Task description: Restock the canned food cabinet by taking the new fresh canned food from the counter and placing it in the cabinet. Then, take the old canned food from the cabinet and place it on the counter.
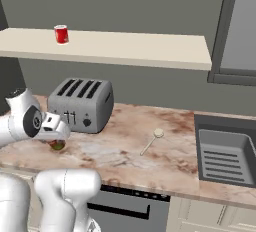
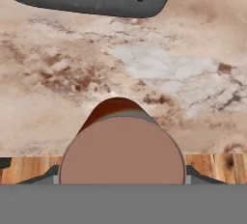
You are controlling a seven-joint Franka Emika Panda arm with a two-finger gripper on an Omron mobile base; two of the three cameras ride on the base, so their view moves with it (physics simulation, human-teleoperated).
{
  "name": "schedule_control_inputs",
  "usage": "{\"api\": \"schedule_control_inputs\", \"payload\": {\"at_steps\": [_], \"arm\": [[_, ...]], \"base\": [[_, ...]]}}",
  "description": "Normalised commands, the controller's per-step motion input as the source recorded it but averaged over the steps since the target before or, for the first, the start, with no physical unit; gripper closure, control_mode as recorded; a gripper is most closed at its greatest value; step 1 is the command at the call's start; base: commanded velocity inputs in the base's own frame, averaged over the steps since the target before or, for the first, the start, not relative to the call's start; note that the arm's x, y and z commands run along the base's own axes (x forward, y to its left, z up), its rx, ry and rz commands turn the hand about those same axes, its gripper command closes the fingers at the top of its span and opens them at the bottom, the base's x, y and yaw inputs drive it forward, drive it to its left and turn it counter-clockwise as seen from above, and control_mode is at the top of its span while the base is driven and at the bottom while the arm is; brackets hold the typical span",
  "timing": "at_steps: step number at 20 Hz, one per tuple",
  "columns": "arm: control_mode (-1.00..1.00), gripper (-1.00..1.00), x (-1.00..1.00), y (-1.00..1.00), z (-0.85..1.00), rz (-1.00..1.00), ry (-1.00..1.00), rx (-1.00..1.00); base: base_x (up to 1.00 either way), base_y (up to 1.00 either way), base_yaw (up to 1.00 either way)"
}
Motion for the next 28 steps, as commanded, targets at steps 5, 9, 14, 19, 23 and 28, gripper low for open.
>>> {"api": "schedule_control_inputs", "payload": {"at_steps": [5,9,14,19,23,28], "arm": [[-1.0,1.0,-0.71,-0.85,1.0,0.0,-0.53,-0.01],[-1.0,1.0,-0.39,-0.85,1.0,0.0,-0.45,0.0],[-1.0,1.0,-0.18,-0.83,1.0,0.0,-0.36,0.0],[-1.0,1.0,-0.05,-0.7,1.0,0.0,-0.12,0.05],[-1.0,1.0,0.0,-0.48,1.0,0.0,0.0,0.09],[-1.0,1.0,0.01,-0.24,0.9,0.04,0.06,0.07]], "base": [[0.0,0.0,0.0],[0.0,0.0,0.0],[0.0,0.0,0.0],[0.0,0.0,0.0],[0.0,0.0,0.0],[0.0,0.0,0.0]]}}
